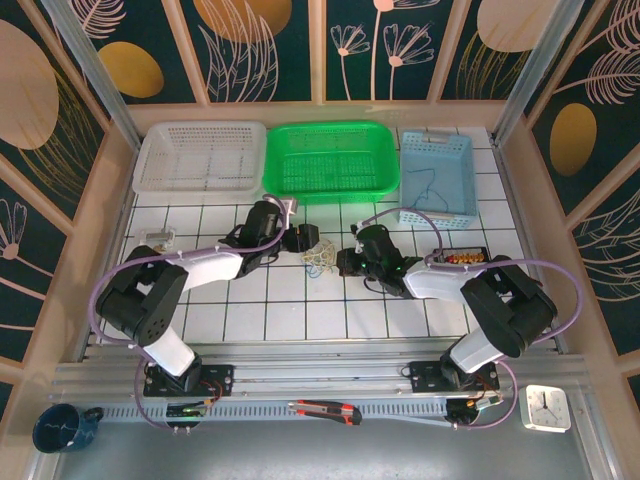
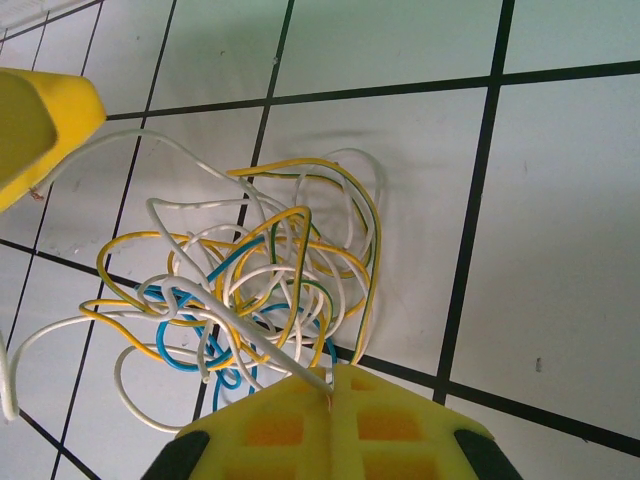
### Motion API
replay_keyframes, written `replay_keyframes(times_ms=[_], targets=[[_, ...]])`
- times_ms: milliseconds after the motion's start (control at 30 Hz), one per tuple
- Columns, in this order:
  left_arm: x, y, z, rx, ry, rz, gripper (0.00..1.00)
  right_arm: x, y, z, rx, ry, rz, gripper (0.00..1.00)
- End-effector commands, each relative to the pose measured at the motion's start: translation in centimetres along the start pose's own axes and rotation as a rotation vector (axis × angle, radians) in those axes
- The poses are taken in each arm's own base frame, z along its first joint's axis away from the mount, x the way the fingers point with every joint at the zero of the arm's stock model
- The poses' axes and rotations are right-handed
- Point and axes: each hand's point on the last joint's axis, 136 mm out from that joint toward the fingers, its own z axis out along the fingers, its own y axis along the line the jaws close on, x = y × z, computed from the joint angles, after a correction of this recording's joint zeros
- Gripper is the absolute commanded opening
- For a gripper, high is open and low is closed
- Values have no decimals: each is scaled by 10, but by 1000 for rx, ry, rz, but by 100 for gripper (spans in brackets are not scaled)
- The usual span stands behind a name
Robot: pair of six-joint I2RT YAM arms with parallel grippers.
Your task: Untangle the cables
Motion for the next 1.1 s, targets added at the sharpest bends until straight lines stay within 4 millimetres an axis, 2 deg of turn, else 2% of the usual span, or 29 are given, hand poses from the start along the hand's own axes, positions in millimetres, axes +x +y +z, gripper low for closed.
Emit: replay_keyframes(times_ms=[0, 200, 500, 667, 867, 1067], targets=[[-7, -4, 5, 24, -11, 2, 58, 2, -1, 1, 7, -13, -2, 0], [-3, 0, 7, 15, -4, -3, 45, -1, 0, 1, 3, -19, -2, 0], [-8, -2, 6, 20, -18, 4, 0, -1, 0, 1, 2, -22, 2, 0], [-20, -13, -4, 39, -51, 34, 0, -3, 2, 1, -1, -25, 0, 0], [-49, -44, -38, 118, -150, 75, 0, -6, 2, -1, 1, -35, -4, 0], [-66, -68, -66, 190, -212, 101, 0, -8, 3, -1, 5, -38, -8, 0]])
